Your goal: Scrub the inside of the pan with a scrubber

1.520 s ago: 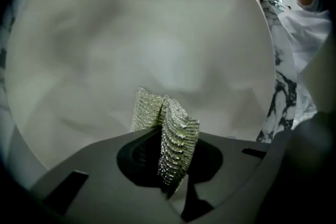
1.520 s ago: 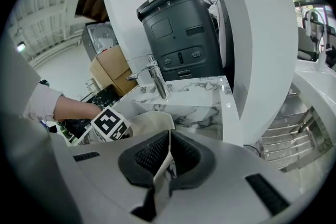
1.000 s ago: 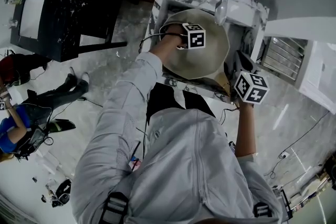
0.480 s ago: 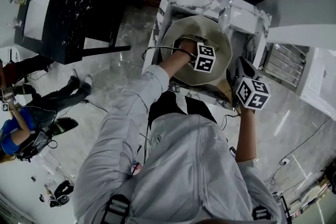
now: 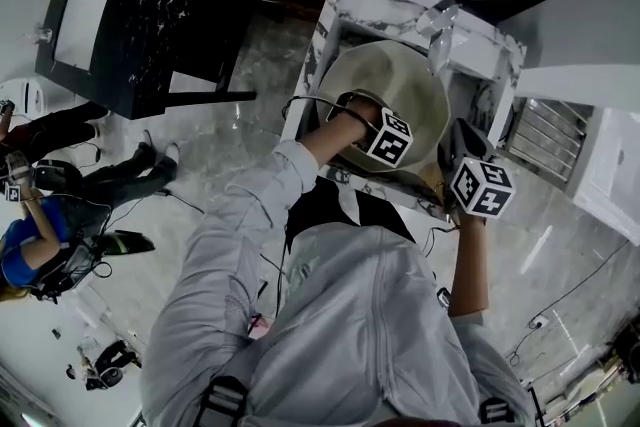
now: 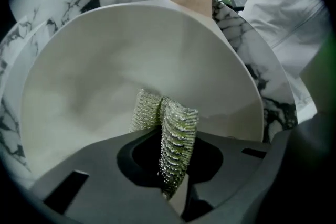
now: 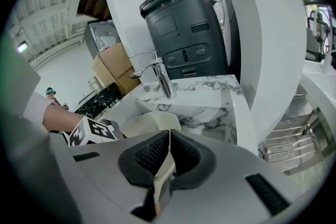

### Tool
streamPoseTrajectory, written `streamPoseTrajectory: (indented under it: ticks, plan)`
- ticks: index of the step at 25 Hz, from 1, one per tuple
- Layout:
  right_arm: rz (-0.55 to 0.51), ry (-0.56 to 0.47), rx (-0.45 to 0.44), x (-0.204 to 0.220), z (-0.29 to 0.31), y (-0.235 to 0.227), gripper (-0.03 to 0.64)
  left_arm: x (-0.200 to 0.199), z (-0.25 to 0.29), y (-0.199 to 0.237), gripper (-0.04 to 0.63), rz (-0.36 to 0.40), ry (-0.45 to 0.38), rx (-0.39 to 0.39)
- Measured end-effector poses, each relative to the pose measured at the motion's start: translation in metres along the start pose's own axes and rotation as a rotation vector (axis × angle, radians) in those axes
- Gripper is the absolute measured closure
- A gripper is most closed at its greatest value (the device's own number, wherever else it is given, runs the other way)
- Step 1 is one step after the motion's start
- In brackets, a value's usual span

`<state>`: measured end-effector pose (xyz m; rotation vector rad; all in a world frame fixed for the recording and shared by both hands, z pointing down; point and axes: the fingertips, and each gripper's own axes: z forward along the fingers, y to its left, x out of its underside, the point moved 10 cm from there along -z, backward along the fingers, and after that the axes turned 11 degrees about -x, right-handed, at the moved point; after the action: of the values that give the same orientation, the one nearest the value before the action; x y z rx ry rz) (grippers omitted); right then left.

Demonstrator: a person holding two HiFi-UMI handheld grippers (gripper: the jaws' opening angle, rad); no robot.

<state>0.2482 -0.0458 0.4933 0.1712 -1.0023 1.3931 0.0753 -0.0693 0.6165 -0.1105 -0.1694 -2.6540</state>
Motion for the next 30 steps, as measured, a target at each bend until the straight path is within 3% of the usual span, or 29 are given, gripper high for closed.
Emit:
streamPoseTrajectory:
  ticks: [7, 12, 21, 30]
  plan:
    - [-0.002, 0.003, -0.008, 0.002, 0.002, 0.002, 0.580, 0.027, 0.007, -0.012, 0.531, 0.000, 0.148, 0.113]
    - [0.000, 0.002, -0.009, 0.003, 0.001, 0.002, 0.581, 0.050, 0.012, -0.004, 0.531, -0.097, 0.184, 0.121]
    - [0.010, -0.001, 0.009, 0.006, -0.005, -0.004, 0.581, 0.071, 0.013, 0.030, 0.531, -0.331, 0.189, 0.045]
    - [0.017, 0.004, 0.007, 0.007, -0.013, -0.009, 0.580, 0.075, 0.011, 0.067, 0.531, -0.581, 0.059, -0.150]
